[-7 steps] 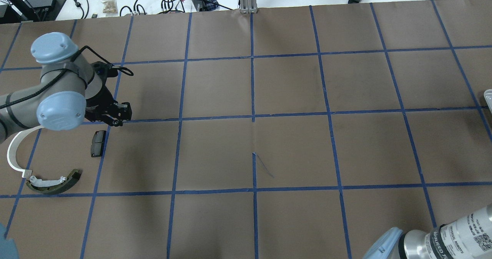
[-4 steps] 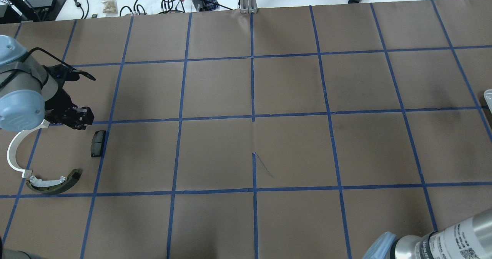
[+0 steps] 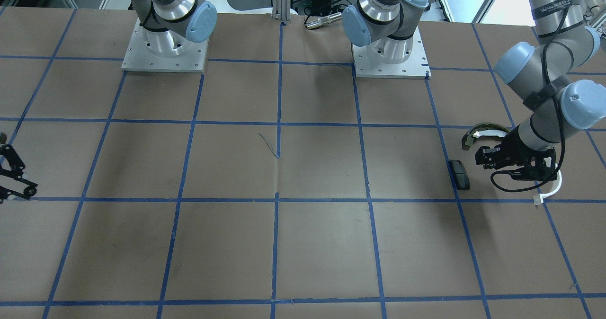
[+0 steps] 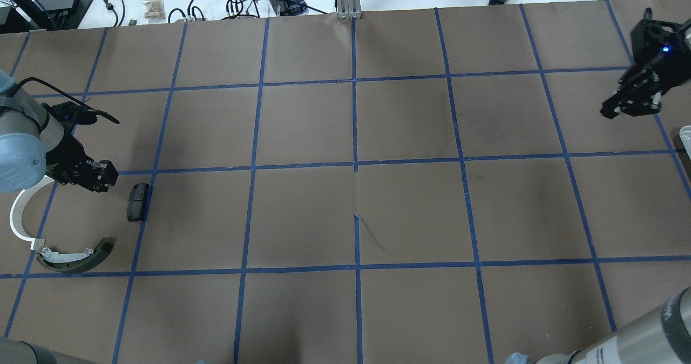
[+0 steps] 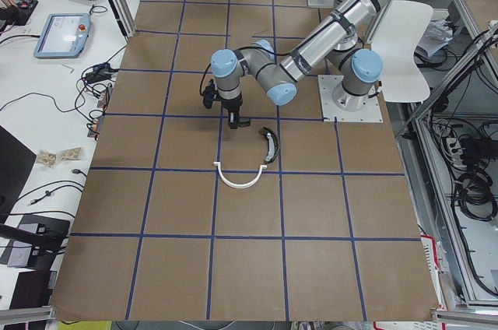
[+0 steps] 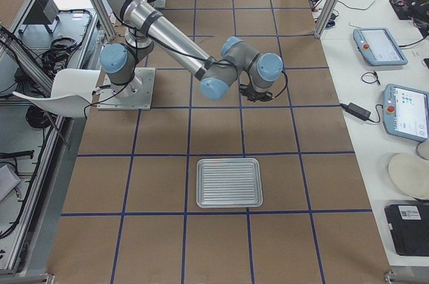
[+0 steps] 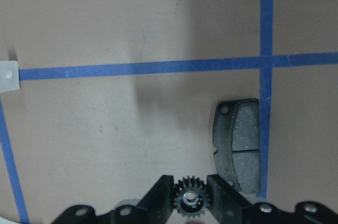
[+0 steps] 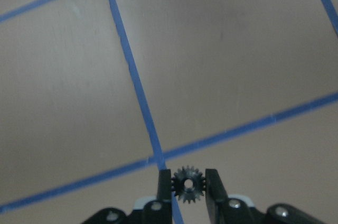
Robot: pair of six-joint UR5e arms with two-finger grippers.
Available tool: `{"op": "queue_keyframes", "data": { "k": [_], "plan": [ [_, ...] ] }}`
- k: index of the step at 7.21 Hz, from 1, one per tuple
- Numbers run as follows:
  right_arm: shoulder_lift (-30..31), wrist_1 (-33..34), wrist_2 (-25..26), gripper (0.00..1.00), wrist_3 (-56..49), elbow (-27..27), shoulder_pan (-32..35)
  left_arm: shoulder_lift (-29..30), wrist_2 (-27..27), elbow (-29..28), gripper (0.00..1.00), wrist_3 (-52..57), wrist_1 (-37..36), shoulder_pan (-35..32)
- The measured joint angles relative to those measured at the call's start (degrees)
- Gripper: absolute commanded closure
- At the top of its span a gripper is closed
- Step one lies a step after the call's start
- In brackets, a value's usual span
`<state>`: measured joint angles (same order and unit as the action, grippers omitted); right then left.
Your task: Place bearing gear from tray to pile
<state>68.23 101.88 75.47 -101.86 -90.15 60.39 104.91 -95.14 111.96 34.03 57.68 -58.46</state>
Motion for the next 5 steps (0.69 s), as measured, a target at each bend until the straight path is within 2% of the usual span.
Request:
{"op": "queue_keyframes", "data": {
  "k": [2,4,5],
  "plan": [
    [0.10,0.60,-1.74,1.00,13.79,-0.16,11.19,0.59,0.91,1.86,1.00,-0.39,-1.08,-0.02],
    [0.04,4.37,-2.01,1.00,27.70,-0.54,22.19,1.35,1.09,0.71,1.00,1.14,-1.57,1.05],
    [-0.07,7.35,-2.11,1.00,33.56,-1.19,27.33,2.42,1.05,0.19,0.39,2.77,-1.98,2.62]
  ]
}}
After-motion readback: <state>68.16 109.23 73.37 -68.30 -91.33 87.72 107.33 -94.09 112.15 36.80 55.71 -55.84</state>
